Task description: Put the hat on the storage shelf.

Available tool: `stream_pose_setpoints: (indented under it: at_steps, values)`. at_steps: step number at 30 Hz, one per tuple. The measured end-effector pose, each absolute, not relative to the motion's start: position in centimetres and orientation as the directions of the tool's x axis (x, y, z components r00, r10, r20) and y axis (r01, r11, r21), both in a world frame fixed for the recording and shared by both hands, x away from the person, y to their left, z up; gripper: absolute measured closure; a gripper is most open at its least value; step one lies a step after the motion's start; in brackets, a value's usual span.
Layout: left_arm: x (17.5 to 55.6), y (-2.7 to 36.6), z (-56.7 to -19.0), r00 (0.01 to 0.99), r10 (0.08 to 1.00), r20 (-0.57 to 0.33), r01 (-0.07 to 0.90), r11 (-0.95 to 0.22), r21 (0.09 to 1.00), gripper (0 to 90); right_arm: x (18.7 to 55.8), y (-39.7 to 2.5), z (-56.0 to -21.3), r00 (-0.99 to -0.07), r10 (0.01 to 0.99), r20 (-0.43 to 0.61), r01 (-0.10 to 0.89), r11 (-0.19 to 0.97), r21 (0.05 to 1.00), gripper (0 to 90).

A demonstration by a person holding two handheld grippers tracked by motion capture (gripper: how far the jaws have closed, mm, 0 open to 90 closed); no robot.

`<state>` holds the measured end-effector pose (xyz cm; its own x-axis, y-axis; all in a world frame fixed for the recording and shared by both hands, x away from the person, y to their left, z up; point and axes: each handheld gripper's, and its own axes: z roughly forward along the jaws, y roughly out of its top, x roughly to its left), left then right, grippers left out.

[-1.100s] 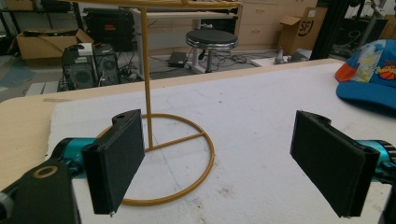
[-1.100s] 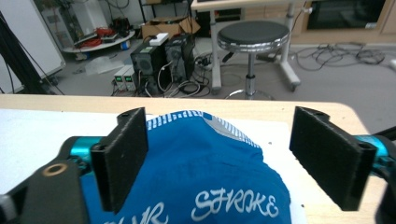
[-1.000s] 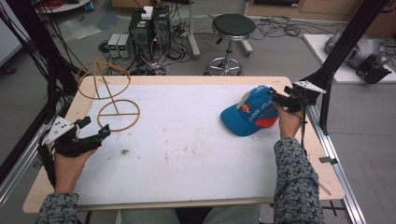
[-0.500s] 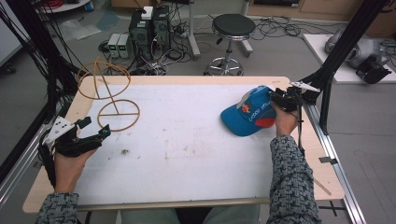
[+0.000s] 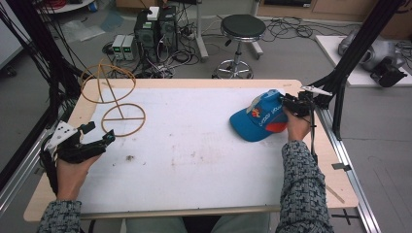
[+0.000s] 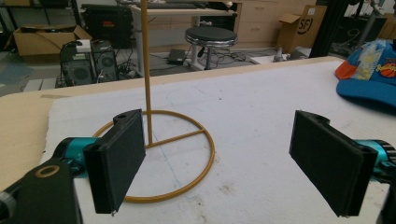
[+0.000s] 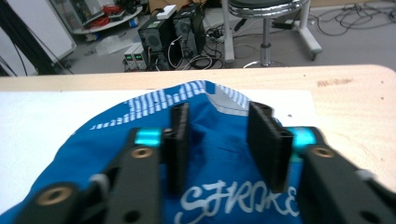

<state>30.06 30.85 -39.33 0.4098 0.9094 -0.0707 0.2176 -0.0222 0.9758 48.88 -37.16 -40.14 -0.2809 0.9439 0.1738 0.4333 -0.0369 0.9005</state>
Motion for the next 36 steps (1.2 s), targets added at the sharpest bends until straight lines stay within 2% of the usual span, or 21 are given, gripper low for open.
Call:
stream_pose_setpoints:
  at_steps: [2,6,8,19,25,36]
  values:
    - [30.1,30.8,-39.4,0.409,0.91,-0.072,0.218,-0.021,0.976,18.6,48.8,-37.0,-40.1,-0.283,0.945,0.166,0.43,-0.029,0.902,73.1]
    - [30.1,30.9,-39.4,0.409,0.909,-0.073,0.219,-0.02,0.976,18.6,48.8,-36.6,-40.0,-0.294,0.945,0.144,0.43,-0.004,0.903,86.5]
    - [30.1,30.9,-39.3,0.409,0.91,-0.073,0.219,-0.02,0.975,18.7,48.8,-36.4,-39.9,-0.298,0.946,0.126,0.436,0.018,0.9,88.6]
    - [30.1,30.9,-39.3,0.412,0.908,-0.073,0.217,-0.02,0.976,18.8,47.4,-35.7,-38.0,-0.328,0.937,0.124,0.351,-0.001,0.936,89.4]
    - [30.0,30.8,-39.1,0.415,0.907,-0.074,0.21,-0.017,0.978,18.9,46.4,-35.3,-36.7,-0.351,0.922,0.162,0.315,-0.046,0.948,89.5]
    - [29.8,31.0,-38.7,0.419,0.905,-0.073,0.197,-0.012,0.98,19.1,45.2,-31.9,-31.9,-0.447,0.887,0.113,0.218,-0.014,0.976,89.5]
